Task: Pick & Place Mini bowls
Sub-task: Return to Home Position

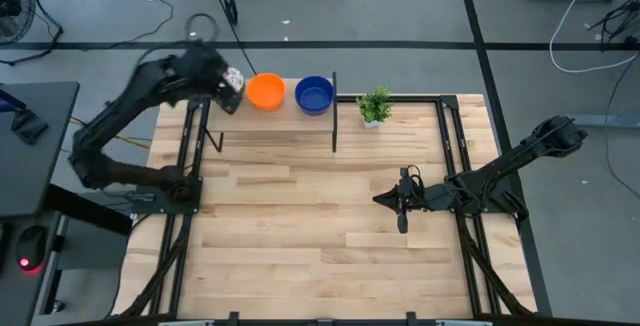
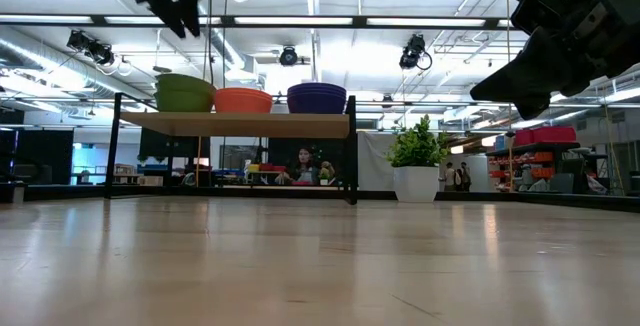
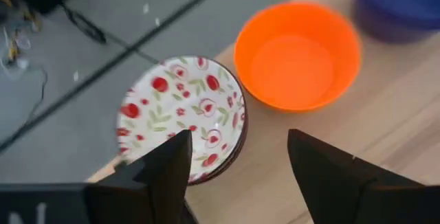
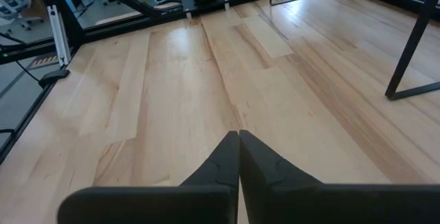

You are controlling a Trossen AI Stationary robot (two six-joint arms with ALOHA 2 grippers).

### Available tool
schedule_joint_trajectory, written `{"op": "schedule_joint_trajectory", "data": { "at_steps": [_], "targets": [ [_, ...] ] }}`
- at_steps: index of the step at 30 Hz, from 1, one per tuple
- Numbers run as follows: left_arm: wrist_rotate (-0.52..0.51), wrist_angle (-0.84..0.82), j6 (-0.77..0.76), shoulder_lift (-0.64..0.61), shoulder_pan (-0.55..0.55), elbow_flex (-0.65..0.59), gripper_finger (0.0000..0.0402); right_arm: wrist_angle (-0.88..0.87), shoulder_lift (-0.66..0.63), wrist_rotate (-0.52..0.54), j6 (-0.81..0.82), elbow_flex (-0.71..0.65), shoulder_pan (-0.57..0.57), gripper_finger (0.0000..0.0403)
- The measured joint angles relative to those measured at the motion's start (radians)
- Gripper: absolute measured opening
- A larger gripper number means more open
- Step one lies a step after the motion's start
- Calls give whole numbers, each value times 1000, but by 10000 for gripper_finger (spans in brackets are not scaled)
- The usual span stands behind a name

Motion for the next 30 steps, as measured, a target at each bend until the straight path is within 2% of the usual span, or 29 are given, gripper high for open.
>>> {"op": "schedule_joint_trajectory", "data": {
  "at_steps": [4, 8, 10, 15, 17, 19, 23, 30],
  "targets": [
    [0, 54, 29, -162, -8, -55, 236, -1, 0, 0, 0, 0, 0, 10],
    [45, 235, 47, -372, -27, -240, 214, -8, 0, 0, -5, 0, 0, 10],
    [116, 340, 47, -479, -46, -354, 202, -8, 0, 2, -8, 0, 0, 10],
    [438, 658, 7, -722, -133, -696, 171, -6, 0, 32, -10, 0, 0, 10],
    [518, 801, -22, -797, -187, -839, 157, -6, 0, 46, -10, 0, 0, 10],
    [521, 947, -40, -863, -245, -979, 142, -6, 0, 58, -10, 0, 0, 10],
    [448, 1142, -59, -969, -367, -1189, 108, -6, 0, 64, -9, 0, -4, 10],
    [314, 1220, -56, -1080, -583, -1321, 38, -3, 0, 64, -8, 0, -34, 10]
  ]
}}
